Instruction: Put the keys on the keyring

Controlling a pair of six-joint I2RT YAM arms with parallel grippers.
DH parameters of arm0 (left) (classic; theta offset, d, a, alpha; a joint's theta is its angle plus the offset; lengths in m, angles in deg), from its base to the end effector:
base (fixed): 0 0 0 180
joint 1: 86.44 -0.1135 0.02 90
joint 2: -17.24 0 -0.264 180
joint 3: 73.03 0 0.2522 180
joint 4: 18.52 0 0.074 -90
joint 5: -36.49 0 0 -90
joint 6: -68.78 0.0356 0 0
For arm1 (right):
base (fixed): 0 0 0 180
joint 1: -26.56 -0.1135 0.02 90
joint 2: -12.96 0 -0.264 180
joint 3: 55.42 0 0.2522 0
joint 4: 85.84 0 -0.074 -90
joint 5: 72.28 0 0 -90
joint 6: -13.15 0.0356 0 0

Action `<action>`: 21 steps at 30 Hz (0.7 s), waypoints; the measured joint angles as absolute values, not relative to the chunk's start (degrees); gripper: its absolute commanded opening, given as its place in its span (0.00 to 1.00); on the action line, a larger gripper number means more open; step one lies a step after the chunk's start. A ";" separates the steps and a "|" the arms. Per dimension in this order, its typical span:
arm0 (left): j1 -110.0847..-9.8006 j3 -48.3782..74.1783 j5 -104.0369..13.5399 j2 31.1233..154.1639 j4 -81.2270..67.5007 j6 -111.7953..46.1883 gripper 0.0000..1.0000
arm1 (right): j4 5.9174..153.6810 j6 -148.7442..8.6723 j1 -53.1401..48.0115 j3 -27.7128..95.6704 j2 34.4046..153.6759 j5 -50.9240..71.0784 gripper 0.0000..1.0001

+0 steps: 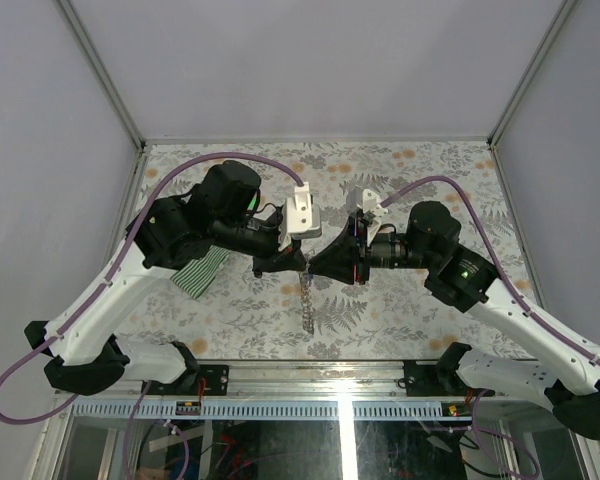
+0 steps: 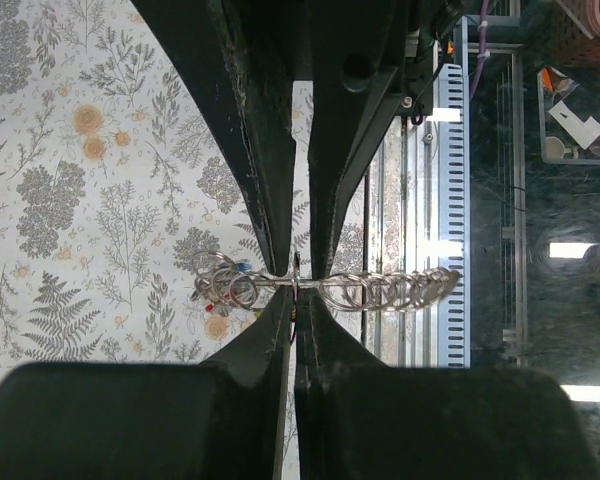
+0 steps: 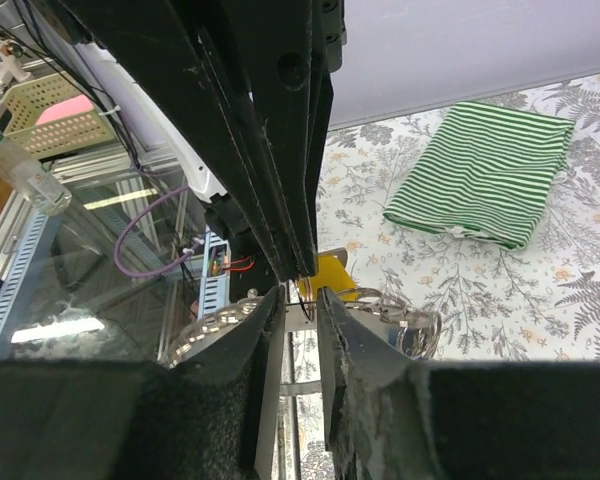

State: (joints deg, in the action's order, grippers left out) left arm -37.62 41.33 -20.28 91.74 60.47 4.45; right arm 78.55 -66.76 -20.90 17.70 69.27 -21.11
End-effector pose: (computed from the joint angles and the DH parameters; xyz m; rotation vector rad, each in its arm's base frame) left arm 0.1325 -0.1811 0.4640 1.6088 1.5908 -0.8686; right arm 0.1301 0.1748 0.4082 -1.0653 1.3402 1.2895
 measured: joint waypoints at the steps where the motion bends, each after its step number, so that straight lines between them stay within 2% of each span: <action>1: -37.62 41.33 -20.04 91.67 60.47 4.45 0.00 | 78.55 -66.76 -20.90 17.70 69.32 -21.37 0.24; 11: -37.30 41.33 -18.75 91.43 60.67 4.47 0.00 | 79.27 -66.74 -20.90 17.70 70.06 -25.20 0.25; 13: -37.30 41.33 -18.64 91.41 60.67 4.47 0.00 | 79.82 -66.72 -20.90 17.70 70.08 -25.50 0.22; 18: -37.30 41.33 -18.53 91.32 60.69 4.58 0.00 | 80.34 -66.59 -20.90 17.70 70.10 -26.09 0.00; 21: -37.27 41.33 -18.40 90.95 60.82 4.58 0.00 | 80.71 -66.52 -20.90 17.70 70.21 -26.51 0.00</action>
